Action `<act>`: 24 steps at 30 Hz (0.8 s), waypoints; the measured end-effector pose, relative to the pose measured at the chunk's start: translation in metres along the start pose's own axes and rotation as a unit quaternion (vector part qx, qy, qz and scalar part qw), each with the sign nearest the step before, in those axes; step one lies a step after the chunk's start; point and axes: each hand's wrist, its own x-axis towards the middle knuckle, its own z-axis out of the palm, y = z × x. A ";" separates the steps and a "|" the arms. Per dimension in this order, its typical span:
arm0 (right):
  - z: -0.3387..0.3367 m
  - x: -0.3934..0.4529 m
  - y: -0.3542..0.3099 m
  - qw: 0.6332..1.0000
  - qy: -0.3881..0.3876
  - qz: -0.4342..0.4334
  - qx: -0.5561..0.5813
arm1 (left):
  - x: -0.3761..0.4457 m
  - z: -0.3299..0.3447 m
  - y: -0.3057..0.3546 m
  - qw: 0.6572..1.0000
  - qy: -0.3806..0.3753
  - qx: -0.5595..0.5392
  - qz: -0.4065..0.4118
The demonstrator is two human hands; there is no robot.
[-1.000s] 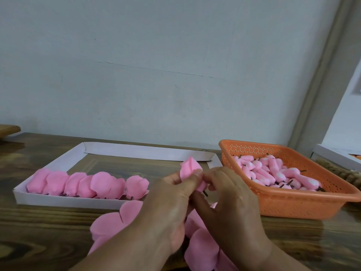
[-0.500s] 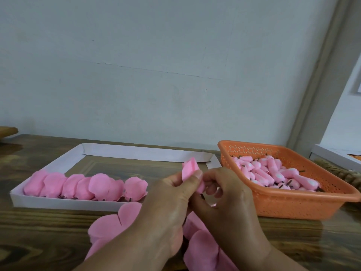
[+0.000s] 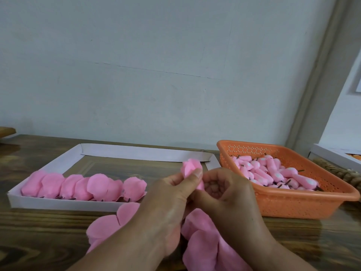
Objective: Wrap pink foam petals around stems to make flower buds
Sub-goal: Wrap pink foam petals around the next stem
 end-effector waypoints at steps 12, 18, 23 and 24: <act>-0.010 0.003 -0.005 0.970 -0.108 0.110 0.186 | 0.005 -0.004 0.003 0.998 -0.062 -0.001 -0.013; -0.012 0.006 -0.004 0.952 -0.162 0.121 0.229 | 0.008 -0.008 0.002 0.997 -0.074 0.007 -0.013; -0.012 0.005 -0.001 0.937 -0.173 0.166 0.254 | 0.006 -0.006 0.001 0.998 -0.067 0.019 -0.010; -0.012 0.005 0.000 0.934 -0.178 0.174 0.257 | 0.005 -0.006 0.001 0.997 -0.066 0.025 -0.008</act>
